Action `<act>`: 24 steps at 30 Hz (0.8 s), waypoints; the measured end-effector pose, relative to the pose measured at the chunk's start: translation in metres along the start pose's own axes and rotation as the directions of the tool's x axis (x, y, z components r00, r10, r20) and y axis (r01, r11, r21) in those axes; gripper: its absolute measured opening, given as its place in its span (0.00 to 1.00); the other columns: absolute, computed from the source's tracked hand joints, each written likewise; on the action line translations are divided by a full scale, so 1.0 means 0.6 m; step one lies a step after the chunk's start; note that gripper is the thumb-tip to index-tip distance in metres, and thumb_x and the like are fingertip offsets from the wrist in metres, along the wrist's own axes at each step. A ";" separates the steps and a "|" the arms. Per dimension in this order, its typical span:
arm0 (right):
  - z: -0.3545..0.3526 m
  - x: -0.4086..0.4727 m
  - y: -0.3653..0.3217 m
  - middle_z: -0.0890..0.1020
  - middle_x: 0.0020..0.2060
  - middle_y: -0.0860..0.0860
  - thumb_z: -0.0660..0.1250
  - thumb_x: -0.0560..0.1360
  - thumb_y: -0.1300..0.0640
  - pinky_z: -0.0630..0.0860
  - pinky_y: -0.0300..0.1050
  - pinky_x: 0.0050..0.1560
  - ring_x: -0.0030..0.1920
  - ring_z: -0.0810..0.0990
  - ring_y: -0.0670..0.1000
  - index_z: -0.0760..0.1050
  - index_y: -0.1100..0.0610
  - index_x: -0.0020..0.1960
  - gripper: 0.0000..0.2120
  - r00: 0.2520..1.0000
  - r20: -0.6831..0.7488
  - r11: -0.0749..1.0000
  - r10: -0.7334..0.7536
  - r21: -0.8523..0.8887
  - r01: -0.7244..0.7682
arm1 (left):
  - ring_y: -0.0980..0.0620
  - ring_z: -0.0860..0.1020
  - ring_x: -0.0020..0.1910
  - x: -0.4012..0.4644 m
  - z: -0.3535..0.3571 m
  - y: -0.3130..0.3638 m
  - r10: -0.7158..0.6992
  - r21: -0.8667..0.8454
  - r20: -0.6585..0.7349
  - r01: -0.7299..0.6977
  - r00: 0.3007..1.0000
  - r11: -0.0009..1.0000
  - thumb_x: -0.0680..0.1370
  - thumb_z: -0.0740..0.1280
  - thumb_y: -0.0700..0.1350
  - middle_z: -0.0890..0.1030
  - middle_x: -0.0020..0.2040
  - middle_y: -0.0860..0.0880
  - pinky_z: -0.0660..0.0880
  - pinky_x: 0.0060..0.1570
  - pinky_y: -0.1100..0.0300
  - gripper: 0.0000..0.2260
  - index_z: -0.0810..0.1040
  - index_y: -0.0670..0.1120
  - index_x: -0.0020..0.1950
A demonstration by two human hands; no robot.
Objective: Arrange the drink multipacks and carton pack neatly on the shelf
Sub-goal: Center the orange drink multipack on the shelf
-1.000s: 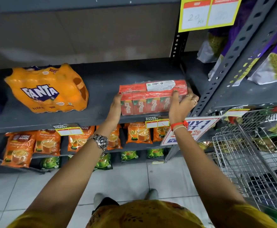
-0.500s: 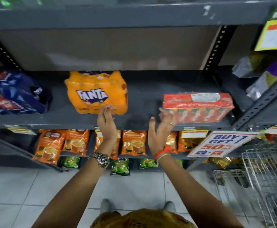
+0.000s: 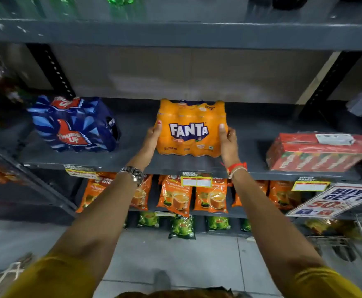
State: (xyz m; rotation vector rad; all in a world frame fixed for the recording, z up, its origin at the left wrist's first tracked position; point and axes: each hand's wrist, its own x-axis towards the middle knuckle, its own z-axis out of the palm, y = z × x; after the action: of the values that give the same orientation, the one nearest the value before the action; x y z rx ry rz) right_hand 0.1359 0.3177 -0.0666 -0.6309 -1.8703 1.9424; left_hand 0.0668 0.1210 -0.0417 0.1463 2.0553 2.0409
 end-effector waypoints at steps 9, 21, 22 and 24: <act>-0.001 -0.038 0.015 0.78 0.62 0.54 0.55 0.78 0.42 0.80 0.49 0.54 0.57 0.80 0.53 0.66 0.55 0.67 0.23 0.997 -0.081 0.999 -0.019 -0.052 0.015 | 0.52 0.74 0.53 -0.032 -0.013 -0.039 0.000 0.146 -0.044 0.006 0.999 0.989 0.80 0.55 0.51 0.73 0.58 0.46 0.74 0.35 0.72 0.20 0.61 0.40 0.67; -0.016 -0.055 0.018 0.77 0.63 0.56 0.55 0.79 0.43 0.79 0.48 0.55 0.60 0.79 0.55 0.66 0.54 0.66 0.21 0.999 -0.034 0.997 -0.023 -0.080 0.020 | 0.50 0.76 0.55 -0.053 -0.012 -0.037 0.011 0.108 -0.088 -0.001 0.996 0.994 0.79 0.58 0.52 0.76 0.62 0.41 0.74 0.44 0.65 0.20 0.65 0.41 0.66; -0.017 -0.059 0.015 0.76 0.63 0.55 0.55 0.79 0.44 0.79 0.45 0.53 0.60 0.78 0.54 0.65 0.55 0.67 0.22 0.999 -0.029 0.997 -0.025 -0.077 0.023 | 0.48 0.76 0.56 -0.052 -0.012 -0.038 0.007 0.094 -0.091 0.002 0.996 0.996 0.79 0.58 0.52 0.75 0.62 0.41 0.74 0.47 0.62 0.20 0.65 0.41 0.66; -0.014 -0.078 0.018 0.74 0.66 0.54 0.57 0.79 0.44 0.77 0.44 0.57 0.62 0.77 0.52 0.63 0.56 0.70 0.24 0.996 -0.071 0.998 -0.049 -0.039 0.047 | 0.48 0.76 0.57 -0.059 -0.013 -0.037 0.011 0.065 -0.081 -0.006 0.997 0.998 0.79 0.58 0.51 0.76 0.60 0.43 0.75 0.48 0.63 0.20 0.65 0.41 0.66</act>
State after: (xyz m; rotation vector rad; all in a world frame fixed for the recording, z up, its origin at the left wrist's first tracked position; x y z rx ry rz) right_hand 0.1799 0.2983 -0.0748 -0.6521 -1.8645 1.8343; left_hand 0.1010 0.1045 -0.0602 0.0849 2.1735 2.0177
